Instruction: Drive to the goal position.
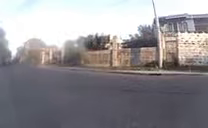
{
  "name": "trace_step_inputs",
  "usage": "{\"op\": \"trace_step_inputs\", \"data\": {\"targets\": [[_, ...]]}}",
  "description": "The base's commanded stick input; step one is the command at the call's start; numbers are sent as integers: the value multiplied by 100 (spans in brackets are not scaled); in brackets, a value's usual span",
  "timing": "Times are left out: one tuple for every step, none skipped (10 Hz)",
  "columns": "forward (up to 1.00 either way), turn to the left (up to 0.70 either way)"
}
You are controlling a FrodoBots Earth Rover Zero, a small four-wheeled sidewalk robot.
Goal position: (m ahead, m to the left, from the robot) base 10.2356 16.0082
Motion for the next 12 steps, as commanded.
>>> {"op": "trace_step_inputs", "data": {"targets": [[0,100],[0,100],[0,100],[0,100],[0,100],[0,100],[0,100],[6,97],[100,41],[100,41],[100,41],[100,3]]}}
